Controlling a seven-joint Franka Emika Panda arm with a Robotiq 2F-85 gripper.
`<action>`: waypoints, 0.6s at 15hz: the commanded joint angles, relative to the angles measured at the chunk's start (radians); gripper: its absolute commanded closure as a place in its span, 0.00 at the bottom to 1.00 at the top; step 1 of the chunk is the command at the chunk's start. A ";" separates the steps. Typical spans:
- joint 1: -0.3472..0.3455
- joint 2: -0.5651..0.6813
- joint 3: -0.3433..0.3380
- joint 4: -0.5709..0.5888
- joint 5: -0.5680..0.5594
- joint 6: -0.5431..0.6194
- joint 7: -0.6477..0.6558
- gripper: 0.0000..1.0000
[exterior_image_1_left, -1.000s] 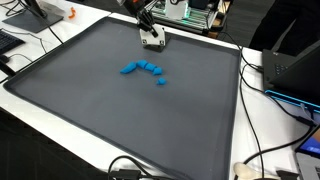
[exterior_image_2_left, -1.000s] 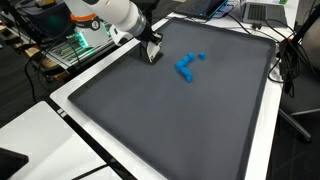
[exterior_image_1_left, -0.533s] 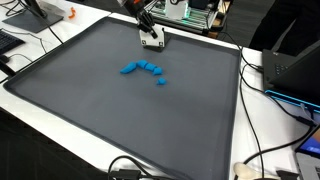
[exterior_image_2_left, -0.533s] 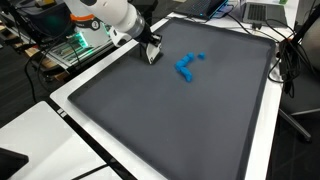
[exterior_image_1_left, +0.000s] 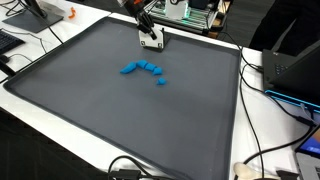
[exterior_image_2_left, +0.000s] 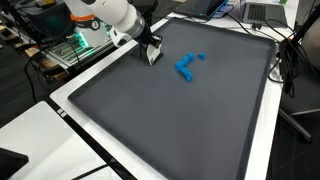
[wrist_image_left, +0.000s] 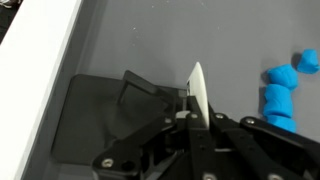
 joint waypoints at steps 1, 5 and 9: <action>0.004 -0.004 0.008 -0.021 0.041 0.023 -0.025 0.99; 0.004 -0.002 0.007 -0.024 0.031 0.026 -0.014 0.99; 0.007 0.004 0.010 -0.023 0.037 0.040 -0.013 0.99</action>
